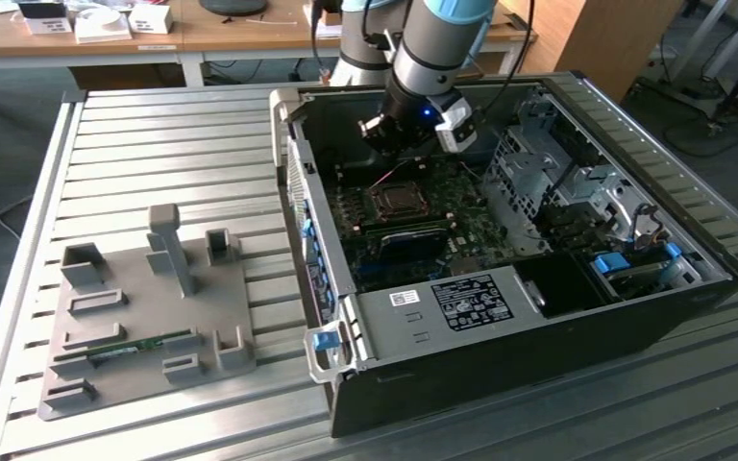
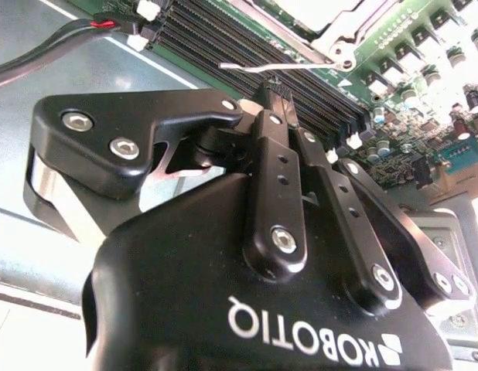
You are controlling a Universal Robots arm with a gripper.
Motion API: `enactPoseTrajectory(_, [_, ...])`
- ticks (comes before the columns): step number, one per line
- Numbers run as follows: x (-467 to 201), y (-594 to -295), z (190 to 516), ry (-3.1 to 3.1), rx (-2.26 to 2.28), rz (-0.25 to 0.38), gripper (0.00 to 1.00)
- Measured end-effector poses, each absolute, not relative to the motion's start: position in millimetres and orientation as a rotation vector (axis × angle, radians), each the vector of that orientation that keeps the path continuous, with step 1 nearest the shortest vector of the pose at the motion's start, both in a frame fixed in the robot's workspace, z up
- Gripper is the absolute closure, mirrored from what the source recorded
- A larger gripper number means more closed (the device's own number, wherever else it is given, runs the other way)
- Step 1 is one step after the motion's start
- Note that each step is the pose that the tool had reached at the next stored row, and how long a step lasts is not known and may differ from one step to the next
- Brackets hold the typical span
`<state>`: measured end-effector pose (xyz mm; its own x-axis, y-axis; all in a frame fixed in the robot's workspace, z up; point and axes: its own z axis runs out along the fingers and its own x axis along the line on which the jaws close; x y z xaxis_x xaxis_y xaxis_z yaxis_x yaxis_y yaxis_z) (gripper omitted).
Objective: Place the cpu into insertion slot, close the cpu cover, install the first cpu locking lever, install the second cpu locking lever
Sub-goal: 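Install the first cpu locking lever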
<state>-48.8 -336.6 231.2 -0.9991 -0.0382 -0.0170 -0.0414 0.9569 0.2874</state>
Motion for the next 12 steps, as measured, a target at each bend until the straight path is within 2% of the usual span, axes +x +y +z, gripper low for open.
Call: enactPoseTrajectory(12, [-48.5,-336.5,225.5,3.096,-0.063,0.457,0.89])
